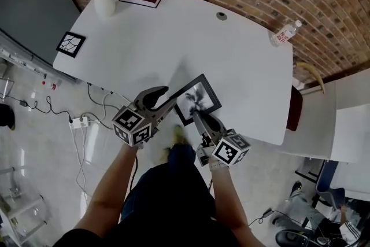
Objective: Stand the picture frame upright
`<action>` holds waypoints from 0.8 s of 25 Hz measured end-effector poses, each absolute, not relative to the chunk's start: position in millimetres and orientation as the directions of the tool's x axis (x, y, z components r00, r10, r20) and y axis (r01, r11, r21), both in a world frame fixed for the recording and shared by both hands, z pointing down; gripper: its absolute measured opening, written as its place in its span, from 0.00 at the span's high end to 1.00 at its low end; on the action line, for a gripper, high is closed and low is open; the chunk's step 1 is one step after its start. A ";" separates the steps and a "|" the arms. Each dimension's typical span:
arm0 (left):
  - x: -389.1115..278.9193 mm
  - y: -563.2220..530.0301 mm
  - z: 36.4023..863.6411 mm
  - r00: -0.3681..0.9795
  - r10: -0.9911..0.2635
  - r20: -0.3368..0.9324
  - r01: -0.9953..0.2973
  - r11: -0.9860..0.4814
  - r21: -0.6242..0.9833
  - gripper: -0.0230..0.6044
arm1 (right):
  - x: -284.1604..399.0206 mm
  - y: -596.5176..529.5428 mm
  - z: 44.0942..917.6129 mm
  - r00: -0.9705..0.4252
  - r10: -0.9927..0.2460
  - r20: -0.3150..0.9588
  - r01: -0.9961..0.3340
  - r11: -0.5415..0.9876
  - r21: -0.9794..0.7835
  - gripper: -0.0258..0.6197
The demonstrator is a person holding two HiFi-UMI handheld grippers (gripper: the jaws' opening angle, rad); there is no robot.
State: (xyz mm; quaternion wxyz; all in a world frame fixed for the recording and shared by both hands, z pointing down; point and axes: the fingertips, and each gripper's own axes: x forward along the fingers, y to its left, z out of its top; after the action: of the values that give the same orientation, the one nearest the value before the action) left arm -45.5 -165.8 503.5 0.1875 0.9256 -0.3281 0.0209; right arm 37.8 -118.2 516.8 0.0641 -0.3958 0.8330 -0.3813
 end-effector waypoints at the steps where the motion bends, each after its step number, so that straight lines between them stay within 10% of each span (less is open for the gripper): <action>1: -45.6 -167.8 501.9 0.792 -0.589 0.160 -0.604 -0.720 0.342 0.68 | 35.0 -120.1 515.2 -0.698 -0.690 0.192 -0.601 0.419 -0.680 0.84; 20: -60.9 -283.3 506.2 0.904 -0.390 0.175 -0.427 -0.809 0.403 0.68 | -14.9 -241.5 501.0 -0.910 -0.296 0.292 -0.406 0.778 -0.479 0.84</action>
State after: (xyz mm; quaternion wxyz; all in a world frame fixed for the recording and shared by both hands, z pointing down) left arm -60.9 -283.3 506.2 0.2215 0.9502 -0.2151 0.0417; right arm -14.9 -241.5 501.0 -0.1004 -0.1873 0.9375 -0.2756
